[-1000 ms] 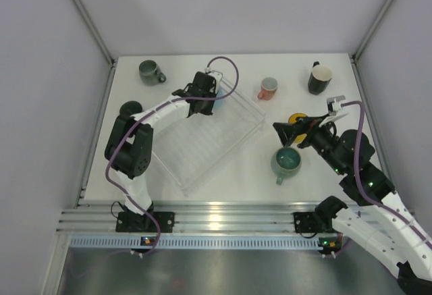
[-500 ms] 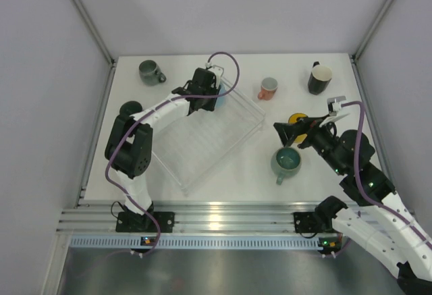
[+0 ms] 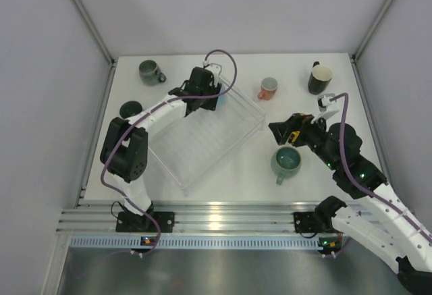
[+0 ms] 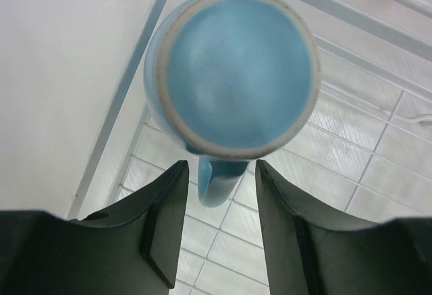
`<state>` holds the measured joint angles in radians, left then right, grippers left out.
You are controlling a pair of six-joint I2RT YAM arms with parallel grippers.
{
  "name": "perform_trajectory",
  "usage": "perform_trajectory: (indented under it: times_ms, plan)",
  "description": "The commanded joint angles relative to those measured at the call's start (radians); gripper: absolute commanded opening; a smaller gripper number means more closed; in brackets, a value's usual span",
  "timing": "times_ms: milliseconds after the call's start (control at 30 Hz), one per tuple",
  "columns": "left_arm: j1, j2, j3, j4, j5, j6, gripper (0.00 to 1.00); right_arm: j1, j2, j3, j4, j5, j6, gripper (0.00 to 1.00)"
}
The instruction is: Load the cups into the dish rack
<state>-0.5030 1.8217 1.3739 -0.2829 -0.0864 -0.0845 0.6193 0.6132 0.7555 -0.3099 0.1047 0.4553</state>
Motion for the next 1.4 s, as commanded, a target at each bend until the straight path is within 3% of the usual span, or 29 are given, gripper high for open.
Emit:
perform_trajectory:
  times_ms: [0, 300, 533, 733, 967, 1367]
  plan:
    - [0.004, -0.111, -0.015, 0.054, 0.002, -0.023, 0.51, 0.014, 0.023, 0.065, -0.018, 0.032, 0.038, 0.99]
    - [0.004, -0.286, -0.052, 0.014, 0.056, -0.090, 0.53, -0.042, 0.233, 0.229, -0.184, 0.208, 0.083, 0.97]
    - [0.004, -0.462, -0.136, 0.008, 0.263, -0.156, 0.53, -0.384, 0.370, 0.272, -0.156, 0.035, 0.138, 0.82]
    - [0.004, -0.608, -0.206, 0.007, 0.339, -0.213, 0.56, -0.516, 0.462, 0.252, -0.265, 0.029, 0.243, 0.79]
    - [0.004, -0.679, -0.246, 0.007, 0.385, -0.236, 0.57, -0.524, 0.428, 0.130, -0.213, -0.137, 0.126, 0.77]
    - [0.004, -0.673, -0.257, 0.004, 0.453, -0.262, 0.57, -0.497, 0.310, -0.007, -0.337, -0.169, 0.086, 0.64]
